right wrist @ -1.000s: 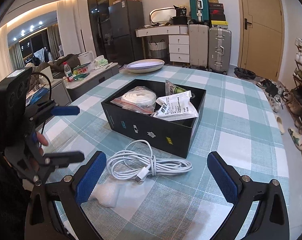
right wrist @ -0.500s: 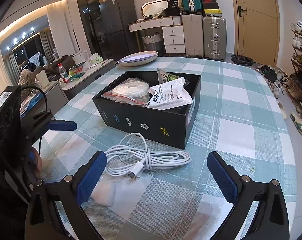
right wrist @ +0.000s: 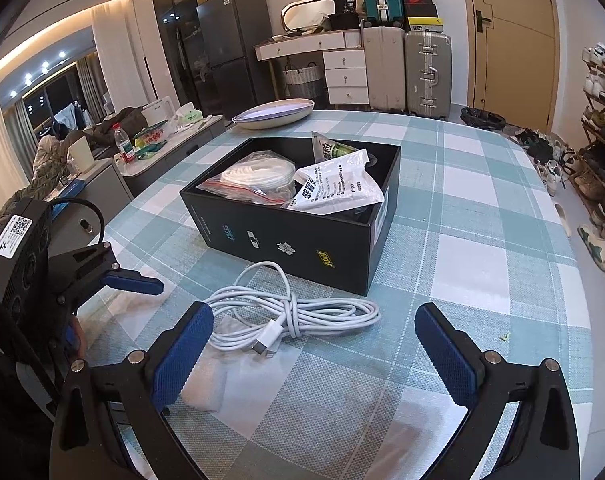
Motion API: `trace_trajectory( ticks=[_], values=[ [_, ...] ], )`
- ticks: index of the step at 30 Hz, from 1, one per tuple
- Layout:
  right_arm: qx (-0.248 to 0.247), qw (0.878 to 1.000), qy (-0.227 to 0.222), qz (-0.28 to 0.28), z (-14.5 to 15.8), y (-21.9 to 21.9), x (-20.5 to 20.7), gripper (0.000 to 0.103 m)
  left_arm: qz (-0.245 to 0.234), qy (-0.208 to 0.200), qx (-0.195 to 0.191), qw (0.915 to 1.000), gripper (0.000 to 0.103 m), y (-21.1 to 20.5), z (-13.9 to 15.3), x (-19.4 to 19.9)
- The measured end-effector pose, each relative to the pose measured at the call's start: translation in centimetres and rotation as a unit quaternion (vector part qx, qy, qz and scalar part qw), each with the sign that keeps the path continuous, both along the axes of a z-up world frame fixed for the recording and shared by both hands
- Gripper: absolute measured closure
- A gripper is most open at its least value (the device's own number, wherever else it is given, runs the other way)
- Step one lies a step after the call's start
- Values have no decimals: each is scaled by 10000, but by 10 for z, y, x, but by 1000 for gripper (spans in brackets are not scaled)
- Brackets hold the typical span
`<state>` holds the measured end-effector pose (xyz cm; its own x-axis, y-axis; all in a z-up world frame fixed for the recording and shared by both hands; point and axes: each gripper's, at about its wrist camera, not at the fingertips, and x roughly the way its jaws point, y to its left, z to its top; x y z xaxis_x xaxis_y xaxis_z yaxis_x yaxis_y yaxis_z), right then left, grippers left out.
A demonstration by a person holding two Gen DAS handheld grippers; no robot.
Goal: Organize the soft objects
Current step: 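Grasp the white foam piece with the left tool, then lift the foam with the left tool while the right grasps the white cable bundle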
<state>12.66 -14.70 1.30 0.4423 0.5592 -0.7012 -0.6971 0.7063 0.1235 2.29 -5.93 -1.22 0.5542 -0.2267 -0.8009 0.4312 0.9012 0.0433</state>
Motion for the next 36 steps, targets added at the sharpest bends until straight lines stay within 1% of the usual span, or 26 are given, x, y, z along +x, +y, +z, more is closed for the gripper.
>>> trace_trajectory(
  ticks=[3, 4, 5, 7, 8, 10, 11, 12, 14, 21, 29, 36],
  values=[
    [-26, 10000, 22, -30, -2, 0, 1, 0, 13, 9, -77, 10000, 4, 2, 0, 0],
    [-65, 10000, 42, -59, -2, 0, 2, 0, 0, 22, -106, 9999, 10, 2, 1, 0],
    [-120, 9999, 52, -109, -4, 0, 3, 0, -27, 44, -132, 9999, 14, 3, 1, 0],
    [-168, 9996, 113, -189, -7, 0, 6, 0, -62, 58, -158, 9998, 26, 3, 1, 0],
    [-192, 9994, 144, -236, -9, -1, 8, 0, -84, 61, -168, 9998, 31, 3, 1, -1],
    [-220, 9992, 181, -286, -11, -1, 10, 0, -132, 84, -216, 9996, 50, 4, 1, -1],
    [-225, 9991, 199, -297, -12, -1, 11, 0, -151, 99, -259, 9995, 55, 5, 1, -1],
    [-226, 9991, 206, -303, -12, -2, 11, 0, -181, 121, -306, 9993, 64, 6, 1, -1],
    [-232, 9990, 209, -310, -13, -1, 12, 0, -245, 129, -360, 9990, 64, 8, 2, -1],
    [-306, 9986, 304, -312, -19, 5, 12, 0, -440, -68, -379, 9983, 64, 11, 15, -10],
    [-471, 9972, 425, -392, -29, 16, 17, 0, -347, -131, -504, 9980, 64, 25, 24, -9],
    [-510, 9969, 472, -373, -34, 23, 18, 0, -275, -288, -758, 9963, 64, 39, 37, -13]
  ],
)
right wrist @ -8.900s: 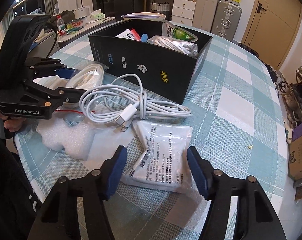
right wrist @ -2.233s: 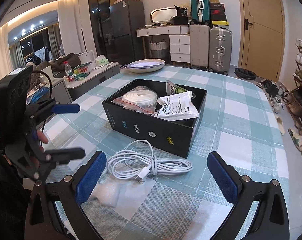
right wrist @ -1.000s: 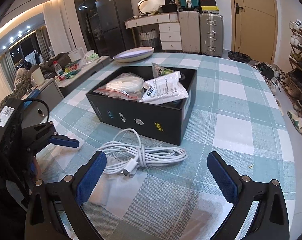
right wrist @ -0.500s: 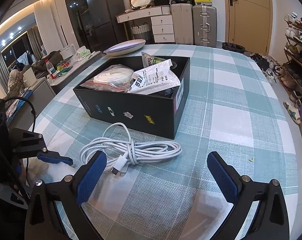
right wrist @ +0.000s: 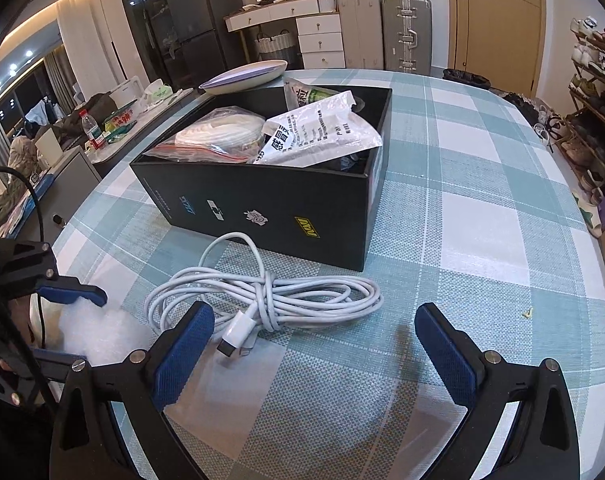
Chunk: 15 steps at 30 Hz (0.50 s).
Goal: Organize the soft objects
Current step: 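Lift the foam with the left tool while the right grasps the white cable bundle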
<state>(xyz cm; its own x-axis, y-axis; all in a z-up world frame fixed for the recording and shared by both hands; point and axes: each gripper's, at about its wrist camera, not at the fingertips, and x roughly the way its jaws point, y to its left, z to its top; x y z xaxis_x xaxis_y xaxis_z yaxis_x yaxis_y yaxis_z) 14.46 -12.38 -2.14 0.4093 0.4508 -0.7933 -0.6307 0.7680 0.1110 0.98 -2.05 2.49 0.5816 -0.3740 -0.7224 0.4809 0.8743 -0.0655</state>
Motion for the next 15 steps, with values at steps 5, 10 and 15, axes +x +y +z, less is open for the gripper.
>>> trace_trajectory(
  ticks=[5, 10, 15],
  values=[
    [-11, 10000, 25, -38, -3, 4, 1, 2, 210, -101, -90, 9997, 64, 11, 8, 1],
    [-68, 10000, 20, -53, -6, 10, 2, 9, 427, -147, -171, 9988, 64, 20, 10, 5],
    [-56, 10000, 23, -78, -8, 12, 3, 16, 646, -178, -241, 9975, 64, 29, 12, 9]
  ],
)
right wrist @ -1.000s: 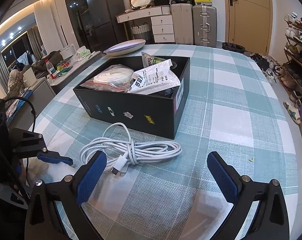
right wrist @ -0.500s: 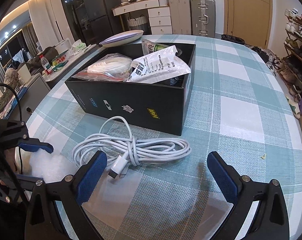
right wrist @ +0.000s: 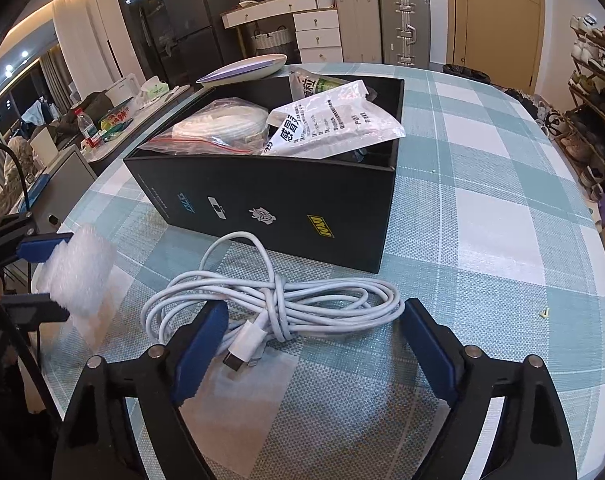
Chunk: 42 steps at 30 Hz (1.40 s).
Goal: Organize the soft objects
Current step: 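Lift the foam with the left tool while the right grasps the white cable bundle, then lower the foam into the box with the left tool while the right lowers the cables in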
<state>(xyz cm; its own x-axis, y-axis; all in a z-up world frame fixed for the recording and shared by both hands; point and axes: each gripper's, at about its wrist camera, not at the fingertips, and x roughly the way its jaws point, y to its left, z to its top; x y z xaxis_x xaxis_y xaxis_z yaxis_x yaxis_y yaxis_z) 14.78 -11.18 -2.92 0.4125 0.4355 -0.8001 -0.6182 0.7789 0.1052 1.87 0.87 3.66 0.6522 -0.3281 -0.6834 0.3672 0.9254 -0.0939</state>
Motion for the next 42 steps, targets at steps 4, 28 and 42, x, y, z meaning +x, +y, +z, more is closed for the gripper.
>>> trace_trajectory(
  ticks=[4, 28, 42],
  values=[
    [36, 10000, -12, 9, 0, -2, 0, 19, 124, -38, -33, 9999, 64, 5, 2, 1],
    [298, 9977, -519, 319, 45, -12, -24, 22, 817, -395, -150, 9958, 64, 23, 19, 2],
    [469, 9944, -949, 72, 71, -23, -29, 22, 1297, -538, -211, 9899, 64, 27, 23, 12]
  ],
)
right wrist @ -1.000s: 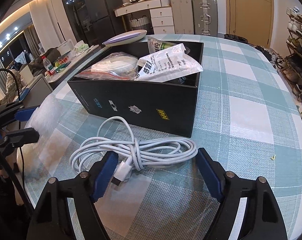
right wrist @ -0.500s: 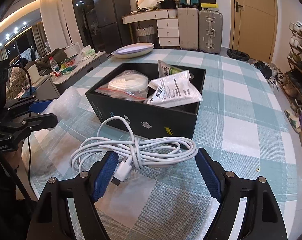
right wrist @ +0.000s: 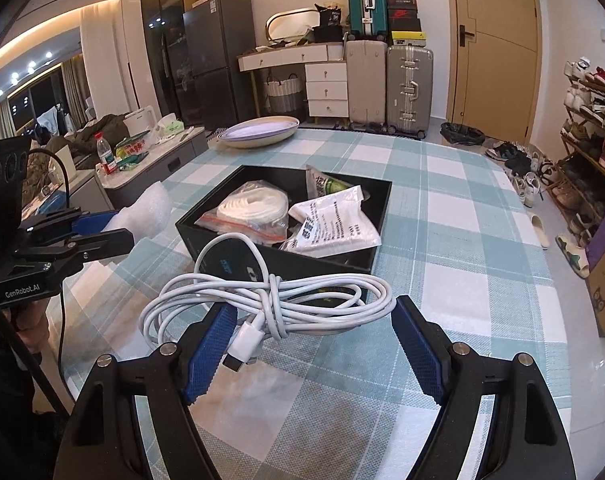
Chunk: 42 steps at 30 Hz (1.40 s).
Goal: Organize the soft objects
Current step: 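Lower the foam into the box with the left tool while the right lowers the cables in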
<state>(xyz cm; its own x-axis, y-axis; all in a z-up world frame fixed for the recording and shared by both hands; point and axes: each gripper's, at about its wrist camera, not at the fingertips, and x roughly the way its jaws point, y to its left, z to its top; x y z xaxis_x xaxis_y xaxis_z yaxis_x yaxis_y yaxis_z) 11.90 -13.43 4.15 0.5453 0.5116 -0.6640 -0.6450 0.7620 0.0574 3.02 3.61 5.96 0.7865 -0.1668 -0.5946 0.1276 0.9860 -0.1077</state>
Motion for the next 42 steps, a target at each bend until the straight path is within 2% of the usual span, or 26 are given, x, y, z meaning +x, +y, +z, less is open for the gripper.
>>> trace_trajectory(
  ticks=[12, 25, 37, 42],
  values=[
    [414, 9982, -370, -212, 26, -6, 5, 22, 300, -160, -171, 9993, 64, 8, 12, 15],
    [697, 9950, -631, -325, 55, 2, 22, 22, 492, -248, -160, 9984, 64, 11, 25, 49],
    [487, 9968, -451, -436, 38, 19, 59, 22, 472, -54, -110, 9988, 64, 5, 14, 93],
    [229, 9975, -490, -463, 28, 29, 71, 22, 423, 40, -51, 9991, 64, 0, 6, 109]
  ],
)
